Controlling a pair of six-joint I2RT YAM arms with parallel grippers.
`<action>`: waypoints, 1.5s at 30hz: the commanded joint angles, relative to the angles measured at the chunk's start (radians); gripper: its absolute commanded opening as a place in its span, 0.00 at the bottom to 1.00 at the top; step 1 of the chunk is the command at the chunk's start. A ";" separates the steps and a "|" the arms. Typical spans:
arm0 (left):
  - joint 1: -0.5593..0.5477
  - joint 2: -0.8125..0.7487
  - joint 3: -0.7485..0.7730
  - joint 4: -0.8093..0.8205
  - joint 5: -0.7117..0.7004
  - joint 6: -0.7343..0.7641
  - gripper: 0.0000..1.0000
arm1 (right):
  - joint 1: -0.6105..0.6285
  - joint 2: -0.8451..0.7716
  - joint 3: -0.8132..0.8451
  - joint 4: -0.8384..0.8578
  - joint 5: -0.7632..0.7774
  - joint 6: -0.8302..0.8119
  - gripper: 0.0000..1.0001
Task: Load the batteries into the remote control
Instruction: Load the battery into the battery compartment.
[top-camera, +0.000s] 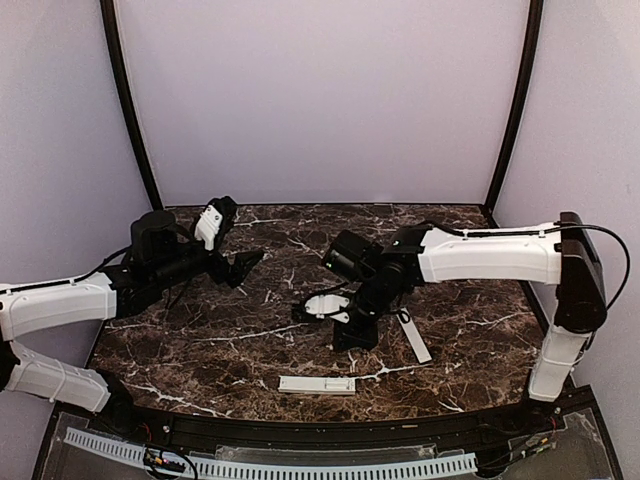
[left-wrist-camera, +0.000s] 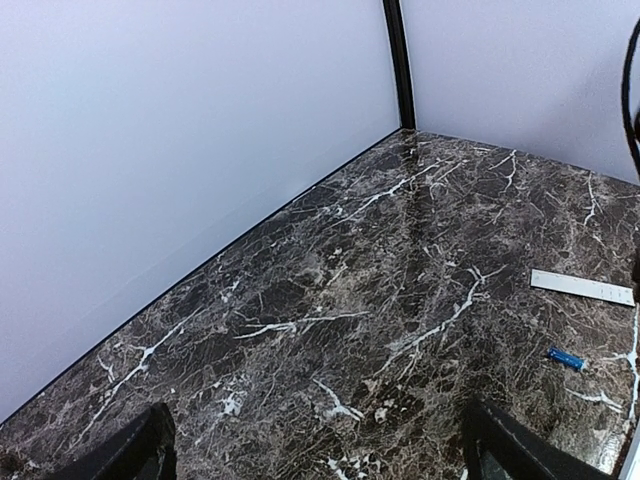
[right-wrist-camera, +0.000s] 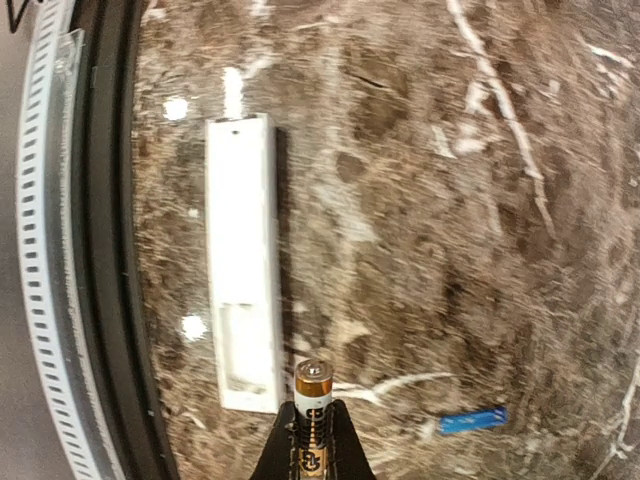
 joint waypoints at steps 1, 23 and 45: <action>0.008 -0.028 0.006 -0.001 0.012 -0.005 0.99 | 0.084 0.033 0.002 -0.007 -0.018 0.134 0.00; 0.008 -0.038 0.001 -0.002 0.019 0.007 0.99 | 0.165 0.094 -0.072 0.051 0.061 0.191 0.00; 0.008 -0.039 0.001 -0.004 0.037 0.007 0.99 | 0.174 0.131 -0.042 0.034 0.110 0.169 0.14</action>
